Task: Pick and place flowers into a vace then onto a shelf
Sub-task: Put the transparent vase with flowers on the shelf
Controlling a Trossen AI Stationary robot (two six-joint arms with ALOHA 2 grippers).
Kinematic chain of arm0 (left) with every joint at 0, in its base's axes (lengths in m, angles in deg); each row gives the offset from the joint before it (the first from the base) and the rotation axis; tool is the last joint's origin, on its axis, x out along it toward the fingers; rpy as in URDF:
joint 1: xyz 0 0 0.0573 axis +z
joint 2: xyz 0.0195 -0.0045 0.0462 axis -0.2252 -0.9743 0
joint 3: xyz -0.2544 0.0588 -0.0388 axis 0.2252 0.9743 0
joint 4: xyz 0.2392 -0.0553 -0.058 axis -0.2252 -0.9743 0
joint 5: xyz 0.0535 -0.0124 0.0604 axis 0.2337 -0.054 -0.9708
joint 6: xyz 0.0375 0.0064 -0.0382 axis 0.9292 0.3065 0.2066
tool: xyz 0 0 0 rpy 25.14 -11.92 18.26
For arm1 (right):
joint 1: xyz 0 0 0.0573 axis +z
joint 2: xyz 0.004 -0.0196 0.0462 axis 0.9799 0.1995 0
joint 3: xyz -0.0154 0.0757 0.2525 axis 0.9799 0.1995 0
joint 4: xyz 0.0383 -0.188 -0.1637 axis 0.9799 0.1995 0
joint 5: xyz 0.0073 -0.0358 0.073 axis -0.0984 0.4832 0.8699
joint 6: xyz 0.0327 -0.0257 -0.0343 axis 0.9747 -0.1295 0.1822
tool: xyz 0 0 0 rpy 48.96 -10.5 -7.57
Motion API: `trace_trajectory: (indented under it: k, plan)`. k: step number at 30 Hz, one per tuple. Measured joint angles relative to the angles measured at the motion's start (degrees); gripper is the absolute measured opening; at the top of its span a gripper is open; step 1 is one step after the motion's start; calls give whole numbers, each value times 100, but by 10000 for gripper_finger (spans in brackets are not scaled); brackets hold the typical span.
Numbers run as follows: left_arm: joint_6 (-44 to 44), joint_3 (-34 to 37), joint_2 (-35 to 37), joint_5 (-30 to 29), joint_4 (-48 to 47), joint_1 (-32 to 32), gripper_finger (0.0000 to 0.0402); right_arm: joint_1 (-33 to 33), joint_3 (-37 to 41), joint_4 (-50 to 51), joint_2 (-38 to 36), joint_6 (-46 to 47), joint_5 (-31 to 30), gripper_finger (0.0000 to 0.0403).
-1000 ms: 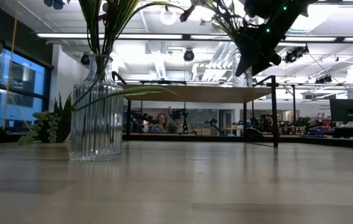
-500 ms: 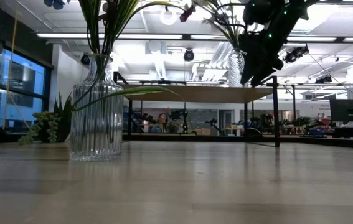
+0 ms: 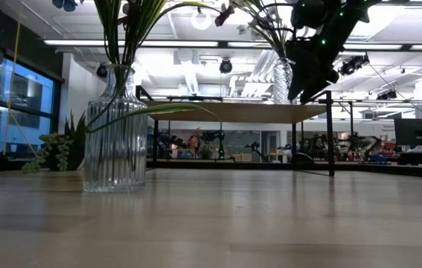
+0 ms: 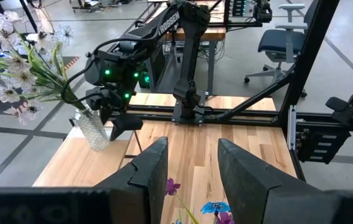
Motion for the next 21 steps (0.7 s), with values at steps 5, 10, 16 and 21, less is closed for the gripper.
trace_trajectory:
  k: [5, 10, 16, 21]
  plan:
    - [0, -2, 0, 0, 0, -1, 175, 0, 0, -2, -72, 8, -78, 317]
    - [0, -1, -1, -4, 0, 1, 175, -2, -4, 75, -392, 22, -93, 317]
    - [0, 0, -1, -13, 0, -1, 175, -2, -7, 524, -925, 209, 197, 317]
    - [0, 0, -2, -15, -2, 0, 175, 181, -7, 875, -1481, 429, 543, 317]
